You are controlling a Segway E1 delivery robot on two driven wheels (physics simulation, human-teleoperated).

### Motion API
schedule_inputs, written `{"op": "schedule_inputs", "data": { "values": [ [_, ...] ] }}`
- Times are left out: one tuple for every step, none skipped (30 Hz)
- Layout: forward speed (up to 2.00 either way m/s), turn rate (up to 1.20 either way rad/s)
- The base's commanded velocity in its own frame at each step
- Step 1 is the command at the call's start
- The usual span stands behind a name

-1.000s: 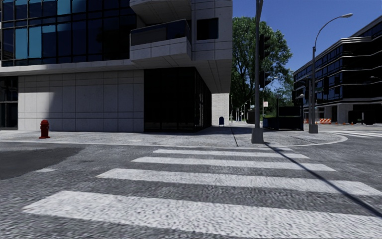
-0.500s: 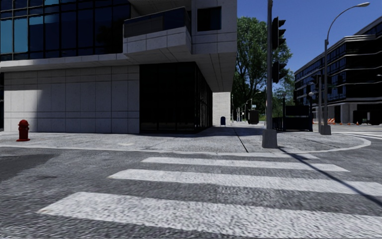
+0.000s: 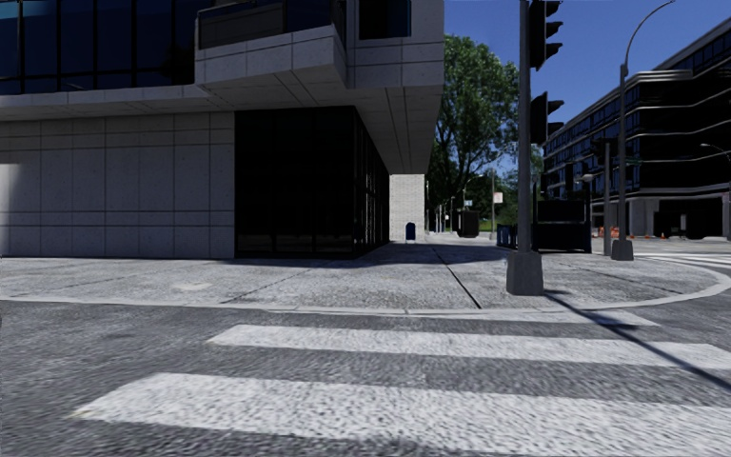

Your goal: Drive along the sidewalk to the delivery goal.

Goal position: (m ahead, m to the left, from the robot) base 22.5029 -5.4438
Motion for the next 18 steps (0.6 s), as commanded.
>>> {"op": "schedule_inputs", "data": {
  "values": [
    [2.00,0.00],
    [2.00,0.00],
    [2.00,0.00],
    [2.00,-0.42],
    [2.00,-0.57],
    [2.00,-0.72],
    [2.00,-0.82],
    [2.00,-0.82],
    [2.00,-0.87],
    [2.00,-0.88],
    [2.00,-0.49],
    [2.00,-0.04],
    [2.00,-0.04],
    [2.00,0.00],
    [2.00,0.00],
    [2.00,0.00],
    [2.00,0.00],
    [2.00,0.00]
  ]
}}
